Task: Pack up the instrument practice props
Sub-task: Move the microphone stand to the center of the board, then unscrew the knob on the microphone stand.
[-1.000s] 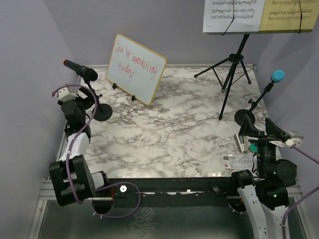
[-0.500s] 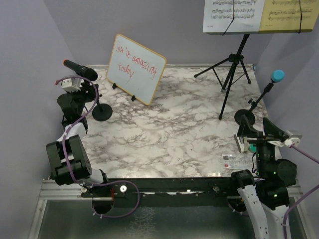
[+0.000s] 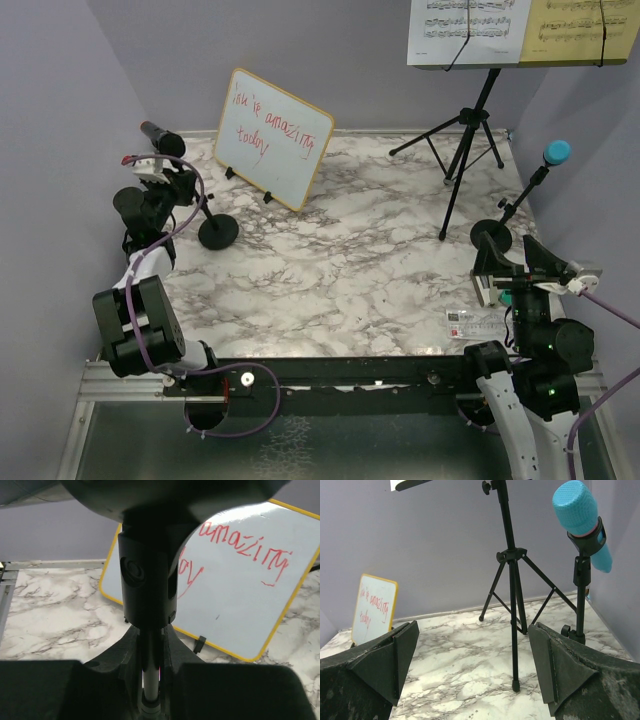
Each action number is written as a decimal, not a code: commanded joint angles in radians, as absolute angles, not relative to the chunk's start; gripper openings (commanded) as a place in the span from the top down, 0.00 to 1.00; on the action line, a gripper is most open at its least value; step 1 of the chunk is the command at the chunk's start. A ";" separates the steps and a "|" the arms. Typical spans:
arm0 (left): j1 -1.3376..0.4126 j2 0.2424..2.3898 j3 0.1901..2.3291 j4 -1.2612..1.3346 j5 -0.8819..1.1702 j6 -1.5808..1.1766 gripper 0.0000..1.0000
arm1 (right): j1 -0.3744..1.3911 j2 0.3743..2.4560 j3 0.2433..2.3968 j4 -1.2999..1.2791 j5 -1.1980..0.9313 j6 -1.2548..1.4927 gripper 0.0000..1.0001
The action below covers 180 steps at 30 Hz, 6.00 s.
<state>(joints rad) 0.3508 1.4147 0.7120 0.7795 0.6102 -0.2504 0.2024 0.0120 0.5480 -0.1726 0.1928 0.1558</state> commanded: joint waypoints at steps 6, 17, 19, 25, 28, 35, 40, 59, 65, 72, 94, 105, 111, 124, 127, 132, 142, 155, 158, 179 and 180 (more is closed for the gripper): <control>0.205 1.218 0.681 0.739 0.673 -0.172 1.00 | 0.207 -0.070 0.541 -0.150 0.124 0.148 0.00; -0.066 1.115 0.669 0.666 0.556 -0.171 1.00 | 0.207 0.150 0.666 -0.283 -0.117 0.236 0.00; -0.121 1.113 0.679 0.666 0.540 -0.194 1.00 | 0.207 0.173 0.653 -0.273 -0.146 0.278 0.00; -0.275 1.110 0.686 0.679 0.464 -0.204 1.00 | 0.207 0.223 0.596 -0.196 -0.356 0.306 0.00; -0.367 1.128 0.667 0.727 0.414 -0.212 1.00 | 0.207 0.284 0.557 -0.118 -0.480 0.329 0.00; -0.555 1.149 0.631 0.839 0.262 -0.187 1.00 | 0.208 0.509 0.462 0.192 -0.678 0.451 0.02; -0.587 1.146 0.602 0.841 0.194 -0.189 1.00 | 0.210 0.720 0.443 0.427 -0.760 0.602 0.04; -0.693 1.248 0.500 0.973 0.050 -0.204 1.00 | 0.459 1.269 0.496 0.611 -0.539 0.933 0.15; -0.713 1.259 0.487 0.972 0.108 -0.179 0.94 | 0.471 1.302 0.510 0.578 -0.529 1.001 0.14; -0.713 1.261 0.489 0.971 0.178 -0.187 0.73 | 0.471 1.348 0.524 0.580 -0.545 1.061 0.09; -0.592 1.165 0.420 0.933 0.367 -0.243 0.29 | 0.503 1.454 0.568 0.610 -0.561 1.194 0.15; -0.560 1.248 0.454 0.971 0.486 -0.285 0.38 | 0.547 1.551 0.610 0.651 -0.578 1.282 0.32; -0.561 1.277 0.460 0.987 0.486 -0.294 0.56 | 0.556 1.578 0.591 0.708 -0.586 1.309 0.41; -0.561 1.314 0.441 1.033 0.454 -0.310 0.89 | 0.555 1.605 0.547 0.857 -0.615 1.378 0.66; -0.561 1.318 0.440 1.035 0.452 -0.311 0.93 | 0.556 1.602 0.542 0.866 -0.618 1.378 0.76; -0.561 1.315 0.435 1.035 0.445 -0.309 1.00 | 0.555 1.615 0.542 0.899 -0.632 1.346 0.99; -0.561 1.312 0.433 1.033 0.444 -0.325 1.00 | 0.556 1.705 0.602 0.966 -0.747 1.111 0.99; -0.561 1.320 0.449 1.006 0.443 -0.348 1.00 | 0.555 1.663 0.597 0.900 -0.713 0.575 0.99; -0.561 1.322 0.452 1.000 0.445 -0.349 1.00 | 0.555 1.648 0.601 0.875 -0.709 0.441 0.99; -0.561 1.322 0.455 0.991 0.445 -0.347 1.00 | 0.568 1.563 0.628 0.594 -0.934 -0.548 0.99; -0.561 1.322 0.455 0.991 0.446 -0.348 1.00 | 0.570 1.559 0.625 0.580 -0.935 -0.598 0.99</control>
<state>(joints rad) -0.5537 1.3155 0.4370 0.9936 0.4358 -0.2905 0.5526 1.5631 0.6388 0.7860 -0.8352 -0.2546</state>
